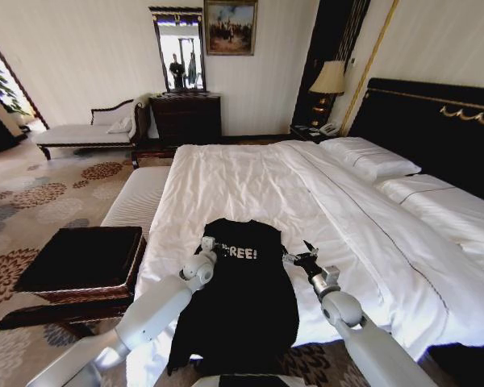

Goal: Fold the clothes on the bed and place them into the basket.

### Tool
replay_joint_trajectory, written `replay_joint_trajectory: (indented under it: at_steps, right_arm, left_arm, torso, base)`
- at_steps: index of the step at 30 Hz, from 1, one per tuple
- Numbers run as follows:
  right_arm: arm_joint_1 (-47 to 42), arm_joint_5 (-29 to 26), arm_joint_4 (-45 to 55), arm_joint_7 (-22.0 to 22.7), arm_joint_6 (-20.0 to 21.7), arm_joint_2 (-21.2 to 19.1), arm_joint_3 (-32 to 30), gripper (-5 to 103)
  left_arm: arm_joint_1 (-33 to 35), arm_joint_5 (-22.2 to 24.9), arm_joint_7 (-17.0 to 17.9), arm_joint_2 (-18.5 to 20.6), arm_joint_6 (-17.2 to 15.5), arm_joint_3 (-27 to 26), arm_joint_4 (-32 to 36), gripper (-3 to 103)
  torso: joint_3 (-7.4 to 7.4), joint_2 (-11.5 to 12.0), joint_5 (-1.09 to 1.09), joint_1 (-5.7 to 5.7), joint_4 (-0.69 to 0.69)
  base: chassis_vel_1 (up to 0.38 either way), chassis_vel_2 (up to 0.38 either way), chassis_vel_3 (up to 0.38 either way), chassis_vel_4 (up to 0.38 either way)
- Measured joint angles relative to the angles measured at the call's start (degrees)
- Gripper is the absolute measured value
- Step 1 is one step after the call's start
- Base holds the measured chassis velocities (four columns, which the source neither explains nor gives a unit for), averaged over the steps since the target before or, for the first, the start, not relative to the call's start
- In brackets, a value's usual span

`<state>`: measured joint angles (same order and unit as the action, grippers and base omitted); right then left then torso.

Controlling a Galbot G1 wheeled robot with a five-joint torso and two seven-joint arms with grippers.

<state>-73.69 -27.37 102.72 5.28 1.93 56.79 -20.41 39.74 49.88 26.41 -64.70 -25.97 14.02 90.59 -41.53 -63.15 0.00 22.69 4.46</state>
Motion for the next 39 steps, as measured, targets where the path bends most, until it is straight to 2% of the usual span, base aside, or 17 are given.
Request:
replay_joint_trajectory:
  at_steps: [1, 2, 5, 7, 10, 11, 13, 14, 17, 18, 20, 22, 24, 26, 33, 36, 39]
  right_arm:
    - [0.1, 0.0, -0.1, 0.0, 0.0, 0.0, 0.1, 100]
    - [0.1, 0.0, -0.1, 0.0, 0.0, 0.0, 0.1, 100]
    - [0.5, -0.2, -0.4, 0.0, 0.0, 0.1, 0.4, 100]
    - [0.6, -0.2, -0.4, 0.0, 0.0, 0.2, 0.4, 100]
    - [0.9, -0.4, -0.7, 0.0, 0.0, 0.3, 0.3, 100]
    - [1.0, -0.6, -0.8, 0.1, 0.0, 0.3, 0.1, 100]
    - [1.1, -0.7, -0.8, 0.1, 0.1, 0.2, 0.0, 100]
    - [1.5, -1.2, -1.2, 0.2, 0.2, 0.2, -0.4, 100]
    - [2.4, -2.8, -1.7, 0.3, 0.6, -0.1, -0.7, 100]
    - [3.0, -4.4, -2.0, 0.3, 1.1, -0.4, -0.7, 100]
    - [5.6, -9.0, -3.1, 0.3, 2.5, -0.8, -0.4, 100]
    - [7.1, -10.9, -4.1, 0.3, 3.0, -0.8, 0.0, 100]
    - [10.7, -15.4, -6.9, 0.2, 4.1, -0.6, 1.3, 100]
    - [13.0, -18.7, -8.9, 0.3, 5.1, -0.4, 2.1, 100]
    - [16.1, -20.5, -12.2, 0.7, 5.9, 0.8, 3.0, 100]
    - [16.5, -20.1, -13.0, 0.9, 5.9, 1.2, 3.2, 100]
    - [16.5, -20.0, -13.1, 0.9, 5.9, 1.1, 3.2, 100]
  left_arm:
    - [1.0, -0.7, -0.7, 0.5, 0.0, -0.9, 1.1, 6]
    - [1.0, -0.7, -0.7, 0.5, 0.0, -0.9, 1.1, 6]
    - [4.0, -3.6, -1.9, 1.8, -0.2, -2.9, 4.1, 22]
    - [5.2, -5.0, -2.4, 2.3, -0.2, -3.8, 5.0, 22]
    - [10.7, -7.8, -4.0, 4.4, 1.6, -8.5, 8.6, 38]
    - [11.9, -7.8, -4.3, 4.8, 1.9, -9.9, 9.9, 43]
    - [12.7, -7.3, -4.4, 5.1, 1.9, -11.3, 11.3, 43]
    - [14.2, -5.2, -4.4, 5.5, 1.8, -13.8, 14.1, 54]
    - [15.1, -3.2, -4.4, 6.0, 2.3, -16.9, 15.7, 59]
    - [14.8, -1.8, -4.4, 6.2, 2.8, -18.2, 15.2, 65]
    - [12.3, 0.7, -4.5, 6.3, 3.2, -19.6, 10.9, 76]
    - [10.9, 1.6, -5.0, 6.1, 3.4, -19.9, 8.1, 76]
    - [7.4, 2.5, -6.1, 5.1, 3.9, -19.9, 1.5, 87]
    - [4.8, 2.6, -6.4, 3.6, 4.2, -19.6, -2.9, 97]
    - [0.2, 4.8, -6.7, -1.3, 4.0, -18.5, -11.2, 102]
    - [-2.8, 5.9, -8.6, -4.1, 4.0, -17.4, -17.1, 98]
    - [-4.3, 5.7, -8.9, -5.2, 4.0, -16.8, -20.0, 97]
  torso:
    - [0.00, 0.0, 0.00, 0.00, -0.01]
    - [0.00, 0.0, 0.00, 0.00, -0.01]
    - [0.00, 0.0, 0.00, 0.00, 0.00]
    - [0.01, 0.0, -0.01, 0.00, 0.00]
    - [0.00, 0.0, -0.01, 0.00, -0.03]
    - [0.00, 0.0, -0.03, 0.00, -0.03]
    - [0.00, 0.0, -0.02, 0.00, -0.02]
    - [0.01, 0.0, -0.01, 0.00, -0.02]
    - [0.01, 0.0, 0.00, 0.00, 0.00]
    - [0.01, 0.0, 0.00, -0.01, 0.00]
    - [0.01, 0.0, -0.01, -0.01, 0.02]
    - [0.01, 0.0, -0.01, 0.00, 0.02]
    - [-0.01, 0.0, -0.02, 0.00, -0.04]
    - [-0.01, 0.0, 0.00, 0.02, -0.02]
    - [0.00, 0.0, 0.00, 0.01, 0.01]
    - [0.00, 0.0, 0.00, 0.01, -0.01]
    - [0.00, 0.0, 0.01, 0.01, -0.01]
  base:
    - [0.000, 0.000, 0.000, 0.000]
    - [0.000, 0.000, 0.000, 0.000]
    - [0.000, 0.000, 0.000, 0.000]
    - [0.000, 0.000, 0.000, 0.000]
    - [0.000, 0.000, 0.000, 0.000]
    - [0.000, 0.000, 0.000, 0.000]
    - [0.000, 0.000, 0.000, 0.000]
    - [0.000, 0.000, 0.000, 0.000]
    - [0.000, 0.000, 0.000, 0.000]
    - [0.000, 0.000, 0.000, 0.000]
    - [0.000, 0.000, 0.000, 0.000]
    - [0.000, 0.000, 0.000, 0.000]
    - [0.000, 0.000, 0.000, 0.000]
    - [0.000, 0.000, 0.000, 0.000]
    - [0.000, 0.000, 0.000, 0.000]
    - [0.000, 0.000, 0.000, 0.000]
    - [0.000, 0.000, 0.000, 0.000]
